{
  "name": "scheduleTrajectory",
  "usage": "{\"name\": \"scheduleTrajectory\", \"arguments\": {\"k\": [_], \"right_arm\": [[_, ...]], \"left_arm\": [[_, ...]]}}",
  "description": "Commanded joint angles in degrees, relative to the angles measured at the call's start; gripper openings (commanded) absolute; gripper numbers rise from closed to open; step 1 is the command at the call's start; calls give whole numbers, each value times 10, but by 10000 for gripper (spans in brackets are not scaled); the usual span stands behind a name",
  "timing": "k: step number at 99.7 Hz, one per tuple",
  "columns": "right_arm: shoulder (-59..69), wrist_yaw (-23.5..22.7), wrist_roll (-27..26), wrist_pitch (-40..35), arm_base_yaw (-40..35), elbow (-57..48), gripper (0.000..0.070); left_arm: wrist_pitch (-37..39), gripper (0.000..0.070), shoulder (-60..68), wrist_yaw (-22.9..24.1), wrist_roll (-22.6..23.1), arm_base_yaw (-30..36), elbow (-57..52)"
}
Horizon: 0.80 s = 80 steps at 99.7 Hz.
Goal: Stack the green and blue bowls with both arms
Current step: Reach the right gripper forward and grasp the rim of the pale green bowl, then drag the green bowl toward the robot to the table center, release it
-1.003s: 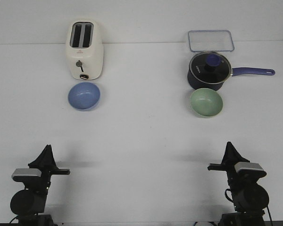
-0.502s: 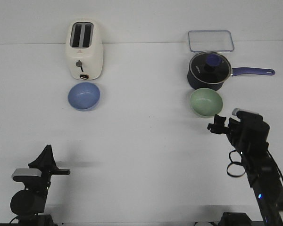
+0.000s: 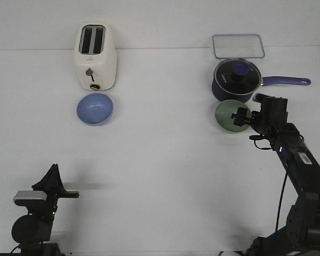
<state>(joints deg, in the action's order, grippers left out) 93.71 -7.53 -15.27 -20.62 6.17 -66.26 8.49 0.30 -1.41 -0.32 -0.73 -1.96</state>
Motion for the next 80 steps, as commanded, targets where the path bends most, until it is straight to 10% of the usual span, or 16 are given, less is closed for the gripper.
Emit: {"name": "scheduleTrajectory", "arguments": {"k": [1, 13, 80], "right_arm": [[23, -1, 6, 0, 2, -17, 380], [39, -1, 7, 1, 2, -19, 3], [-222, -130, 42, -160, -20, -19, 0]], "left_arm": [[6, 15, -1, 1, 7, -1, 11], [6, 15, -1, 1, 8, -1, 11], [6, 15, -1, 1, 8, -1, 11]]}}
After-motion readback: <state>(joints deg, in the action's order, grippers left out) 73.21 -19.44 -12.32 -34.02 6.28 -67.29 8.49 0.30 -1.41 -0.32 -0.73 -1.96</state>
